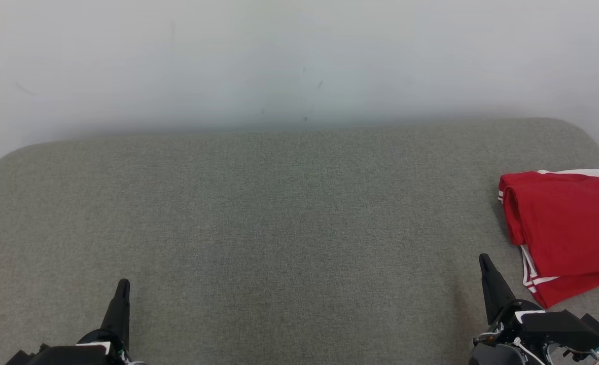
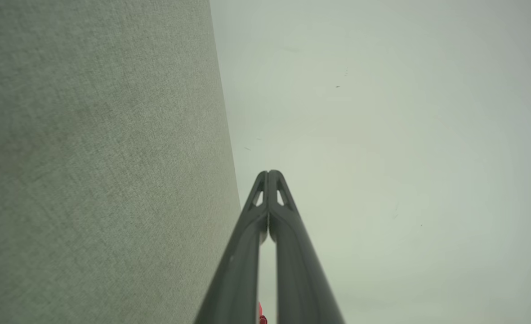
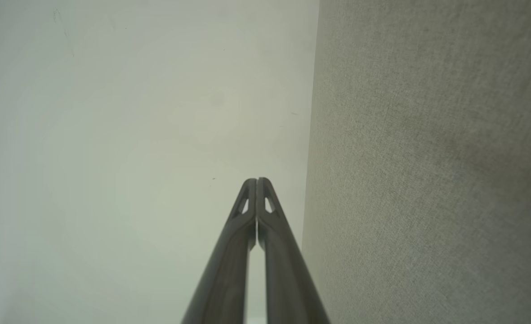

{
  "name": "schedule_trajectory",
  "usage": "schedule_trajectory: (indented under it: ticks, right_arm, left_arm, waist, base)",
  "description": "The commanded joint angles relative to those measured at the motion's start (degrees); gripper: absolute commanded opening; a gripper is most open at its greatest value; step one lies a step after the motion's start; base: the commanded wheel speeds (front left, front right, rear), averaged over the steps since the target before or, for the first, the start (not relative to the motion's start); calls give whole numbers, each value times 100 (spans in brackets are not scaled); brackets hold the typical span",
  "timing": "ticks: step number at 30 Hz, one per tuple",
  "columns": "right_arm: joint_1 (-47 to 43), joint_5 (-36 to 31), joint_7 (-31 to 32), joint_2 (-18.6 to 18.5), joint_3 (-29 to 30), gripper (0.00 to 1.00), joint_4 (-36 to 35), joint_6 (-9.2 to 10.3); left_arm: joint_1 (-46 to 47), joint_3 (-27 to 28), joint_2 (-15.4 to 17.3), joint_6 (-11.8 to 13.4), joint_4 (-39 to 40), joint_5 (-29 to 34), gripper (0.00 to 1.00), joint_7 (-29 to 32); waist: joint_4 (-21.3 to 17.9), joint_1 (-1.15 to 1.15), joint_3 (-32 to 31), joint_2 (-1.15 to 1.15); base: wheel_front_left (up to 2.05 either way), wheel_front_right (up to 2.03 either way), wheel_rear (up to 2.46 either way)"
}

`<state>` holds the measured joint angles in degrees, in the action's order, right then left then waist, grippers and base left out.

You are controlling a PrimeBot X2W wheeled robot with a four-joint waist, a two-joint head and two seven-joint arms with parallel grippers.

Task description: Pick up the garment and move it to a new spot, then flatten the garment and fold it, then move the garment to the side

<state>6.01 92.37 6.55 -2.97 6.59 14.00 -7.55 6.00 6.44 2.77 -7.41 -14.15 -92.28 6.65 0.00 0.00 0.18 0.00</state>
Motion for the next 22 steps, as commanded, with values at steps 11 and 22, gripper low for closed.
schedule_trajectory:
  ticks: [11,22]
  right_arm:
    - [36,10,17,18,2,0,-11,12]
    - [36,10,17,18,1,0,-11,12]
  left_arm:
    - [53,21,19,-19,19,-26,0,-1]
    - [53,20,19,-19,19,-26,0,-1]
  waist:
    - [0,0,0,0]
    - [0,0,0,0]
  base:
    - [0,0,0]
    - [0,0,0]
